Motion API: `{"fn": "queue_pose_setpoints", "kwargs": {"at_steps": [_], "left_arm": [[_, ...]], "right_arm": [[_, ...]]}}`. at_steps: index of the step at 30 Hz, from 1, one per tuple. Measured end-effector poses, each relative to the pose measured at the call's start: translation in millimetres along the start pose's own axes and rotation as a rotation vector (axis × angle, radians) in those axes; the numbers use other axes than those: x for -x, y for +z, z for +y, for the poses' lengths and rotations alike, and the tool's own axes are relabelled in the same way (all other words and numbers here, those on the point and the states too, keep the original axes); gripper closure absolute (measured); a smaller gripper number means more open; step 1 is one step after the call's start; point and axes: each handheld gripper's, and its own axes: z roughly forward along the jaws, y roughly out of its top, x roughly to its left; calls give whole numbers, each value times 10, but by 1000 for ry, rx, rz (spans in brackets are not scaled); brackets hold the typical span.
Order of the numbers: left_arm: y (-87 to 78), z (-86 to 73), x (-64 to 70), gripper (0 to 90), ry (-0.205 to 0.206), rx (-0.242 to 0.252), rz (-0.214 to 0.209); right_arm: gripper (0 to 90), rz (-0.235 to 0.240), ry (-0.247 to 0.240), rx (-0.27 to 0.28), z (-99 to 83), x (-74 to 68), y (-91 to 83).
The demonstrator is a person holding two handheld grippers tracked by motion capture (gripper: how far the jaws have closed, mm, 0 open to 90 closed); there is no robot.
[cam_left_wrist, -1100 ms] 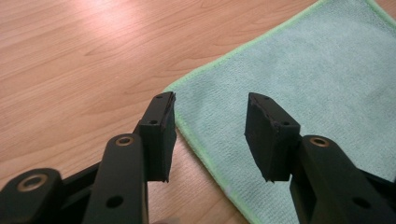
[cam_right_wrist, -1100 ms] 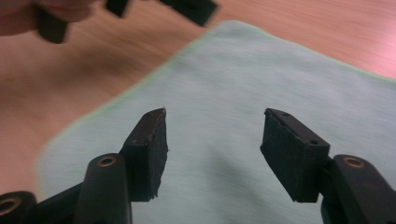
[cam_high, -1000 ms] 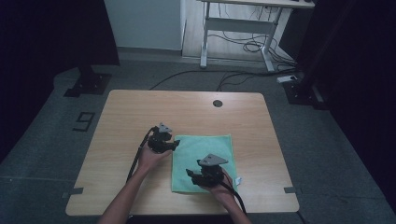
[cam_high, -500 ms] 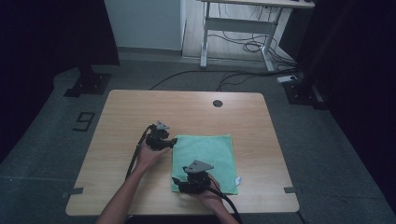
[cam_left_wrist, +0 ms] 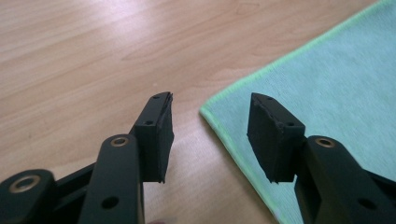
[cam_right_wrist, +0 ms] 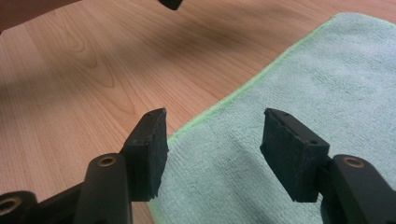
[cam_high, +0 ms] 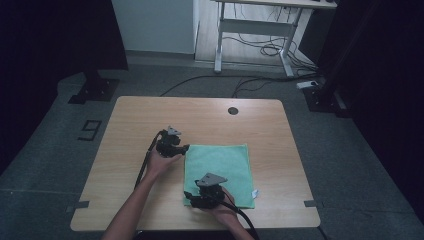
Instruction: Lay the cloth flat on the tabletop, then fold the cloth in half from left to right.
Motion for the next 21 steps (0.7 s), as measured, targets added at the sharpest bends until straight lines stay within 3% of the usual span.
{"fn": "queue_pose_setpoints", "kwargs": {"at_steps": [10,15,16,21], "left_arm": [[236,26,4,500,0,-40,-11],[323,24,4,529,-3,-50,8],[365,3,-11,533,-3,-68,17],[370,4,-12,570,-5,-62,17]], "right_arm": [[425,17,-12,-14,-25,-21,13],[431,41,-29,-27,-72,-104,11],[429,53,-47,-40,-94,-151,14],[423,54,-85,-70,-126,-234,21]]}}
